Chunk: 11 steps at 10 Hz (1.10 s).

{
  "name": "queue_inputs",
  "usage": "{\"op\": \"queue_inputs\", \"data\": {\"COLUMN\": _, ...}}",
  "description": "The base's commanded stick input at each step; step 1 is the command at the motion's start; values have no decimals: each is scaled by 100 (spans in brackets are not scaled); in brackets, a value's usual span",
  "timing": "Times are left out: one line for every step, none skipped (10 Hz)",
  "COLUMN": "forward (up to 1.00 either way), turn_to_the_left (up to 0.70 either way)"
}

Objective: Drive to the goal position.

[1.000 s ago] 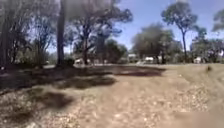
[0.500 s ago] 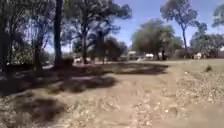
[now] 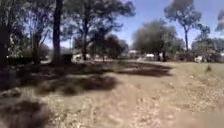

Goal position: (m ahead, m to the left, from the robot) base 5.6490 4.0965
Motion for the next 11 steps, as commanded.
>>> {"op": "queue_inputs", "data": {"forward": 70, "turn_to_the_left": 0}}
{"op": "queue_inputs", "data": {"forward": 70, "turn_to_the_left": 0}}
{"op": "queue_inputs", "data": {"forward": 70, "turn_to_the_left": -13}}
{"op": "queue_inputs", "data": {"forward": 70, "turn_to_the_left": -28}}
{"op": "queue_inputs", "data": {"forward": 70, "turn_to_the_left": -18}}
{"op": "queue_inputs", "data": {"forward": 70, "turn_to_the_left": 0}}
{"op": "queue_inputs", "data": {"forward": 70, "turn_to_the_left": 0}}
{"op": "queue_inputs", "data": {"forward": 70, "turn_to_the_left": 0}}
{"op": "queue_inputs", "data": {"forward": 70, "turn_to_the_left": -8}}
{"op": "queue_inputs", "data": {"forward": 70, "turn_to_the_left": -22}}
{"op": "queue_inputs", "data": {"forward": 70, "turn_to_the_left": -15}}
